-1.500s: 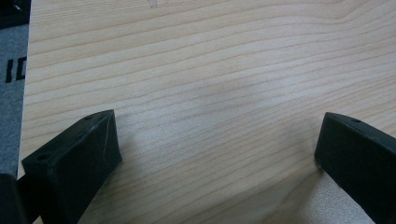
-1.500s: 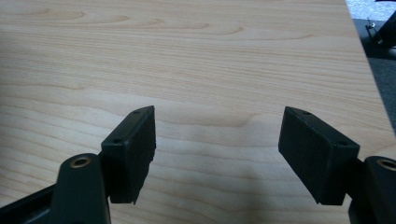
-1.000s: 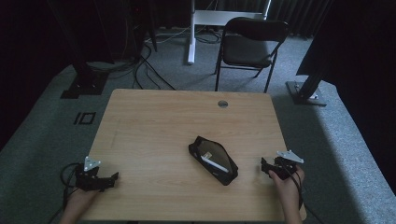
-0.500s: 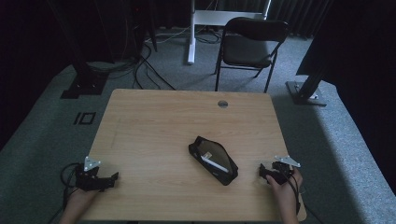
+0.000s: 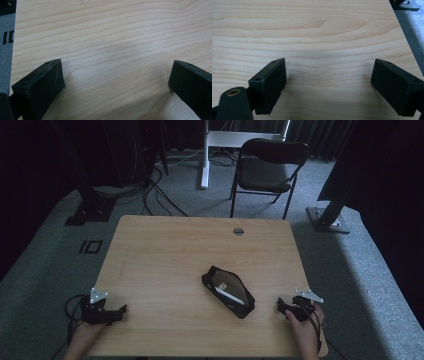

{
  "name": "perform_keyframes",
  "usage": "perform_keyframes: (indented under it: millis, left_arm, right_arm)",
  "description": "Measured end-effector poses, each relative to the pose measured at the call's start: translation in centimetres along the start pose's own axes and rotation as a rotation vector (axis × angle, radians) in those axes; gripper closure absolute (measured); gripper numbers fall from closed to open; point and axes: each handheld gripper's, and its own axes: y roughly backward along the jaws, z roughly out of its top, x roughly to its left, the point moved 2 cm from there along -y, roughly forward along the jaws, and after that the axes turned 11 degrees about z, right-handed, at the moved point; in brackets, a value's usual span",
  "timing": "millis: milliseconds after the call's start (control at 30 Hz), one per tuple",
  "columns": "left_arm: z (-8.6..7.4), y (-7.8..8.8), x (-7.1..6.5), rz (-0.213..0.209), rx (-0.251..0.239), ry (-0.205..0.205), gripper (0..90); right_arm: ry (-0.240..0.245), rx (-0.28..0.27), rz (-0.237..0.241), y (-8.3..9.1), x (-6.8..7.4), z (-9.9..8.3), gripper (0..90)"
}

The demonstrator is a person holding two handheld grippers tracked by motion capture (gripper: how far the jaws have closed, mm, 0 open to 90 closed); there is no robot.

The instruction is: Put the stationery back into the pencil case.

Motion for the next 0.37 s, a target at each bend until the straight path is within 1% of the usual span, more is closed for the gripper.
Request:
perform_keyframes:
  millis: [367]
  left_arm:
    - [-0.01, 0.01, 0.00, 0.000, 0.001, 0.000, 0.1]
  right_arm:
    - [0.003, 0.001, 0.004, -0.03, 0.01, 0.02, 12.3]
